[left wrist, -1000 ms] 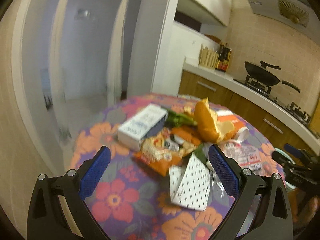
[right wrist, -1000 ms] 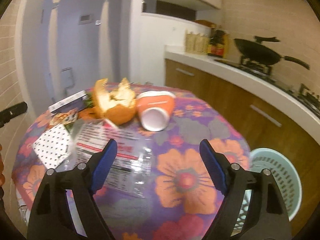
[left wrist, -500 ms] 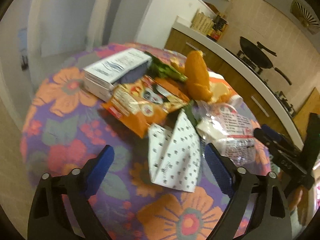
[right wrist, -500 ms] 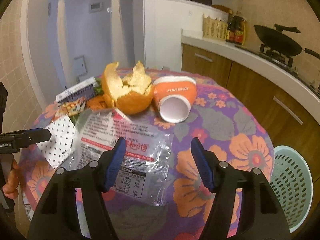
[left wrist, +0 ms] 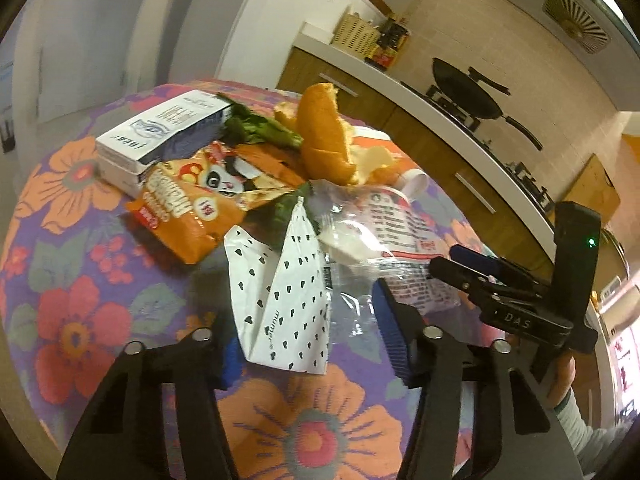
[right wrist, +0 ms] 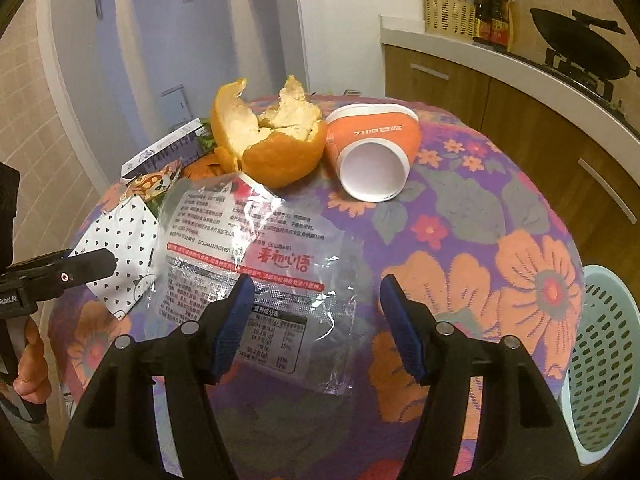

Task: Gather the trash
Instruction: 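Grasp the white dotted paper with the left tool while the right tool grasps the clear wrapper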

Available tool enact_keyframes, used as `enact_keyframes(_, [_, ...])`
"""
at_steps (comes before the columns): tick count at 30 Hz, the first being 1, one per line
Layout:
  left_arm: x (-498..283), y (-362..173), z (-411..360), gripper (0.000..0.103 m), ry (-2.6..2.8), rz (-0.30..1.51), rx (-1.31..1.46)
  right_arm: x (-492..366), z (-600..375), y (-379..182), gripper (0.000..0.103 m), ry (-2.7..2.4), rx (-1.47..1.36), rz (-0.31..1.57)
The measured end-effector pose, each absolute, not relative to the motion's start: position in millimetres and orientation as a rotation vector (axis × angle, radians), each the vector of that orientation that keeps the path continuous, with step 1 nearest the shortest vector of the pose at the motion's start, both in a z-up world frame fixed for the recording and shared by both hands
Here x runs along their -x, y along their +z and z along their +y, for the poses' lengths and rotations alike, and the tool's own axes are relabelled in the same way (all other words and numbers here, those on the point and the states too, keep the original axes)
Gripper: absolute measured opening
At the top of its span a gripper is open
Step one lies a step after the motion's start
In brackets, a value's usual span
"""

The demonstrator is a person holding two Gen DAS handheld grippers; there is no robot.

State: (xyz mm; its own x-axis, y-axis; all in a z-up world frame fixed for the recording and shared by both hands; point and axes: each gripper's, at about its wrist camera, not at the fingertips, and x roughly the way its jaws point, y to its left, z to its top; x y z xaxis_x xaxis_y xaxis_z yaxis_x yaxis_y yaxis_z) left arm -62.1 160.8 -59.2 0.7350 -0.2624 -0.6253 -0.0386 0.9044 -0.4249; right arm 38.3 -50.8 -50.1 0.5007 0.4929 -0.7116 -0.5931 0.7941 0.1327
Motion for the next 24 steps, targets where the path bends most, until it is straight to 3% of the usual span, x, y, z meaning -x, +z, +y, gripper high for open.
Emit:
enact_keyframes(3, [61.1, -61.2, 159.3, 0.026, -0.139, 0.752, 0.424, -39.9, -50.8, -50.9, 0.067, 0.677, 0.119, 0.828])
enact_keyframes(4, [60.0, -62.4, 158.1, 0.014, -0.140, 0.758, 0.420, -40.9, -52.3, -50.9, 0.070, 0.691, 0.099, 0.837])
enact_keyframes(6, [59.6, -64.4, 158.5, 0.003, -0.145, 0.764, 0.419, -42.3, -55.4, -49.6, 0.077, 0.717, 0.055, 0.849])
enact_keyframes(10, [64.1, -63.2, 161.5, 0.001, -0.146, 0.734, 0.435, -48.7, -60.2, -49.7, 0.078, 0.747, -0.001, 0.887])
enact_keyframes(15, [68.6, -59.4, 163.9, 0.000, -0.151, 0.712, 0.437, -65.1, -64.9, -52.2, 0.092, 0.780, -0.093, 0.938])
enact_keyframes(24, [71.9, -56.6, 165.8, 0.000, -0.143, 0.711, 0.438, -57.1, -29.9, -52.7, 0.093, 0.875, -0.069, 1.002])
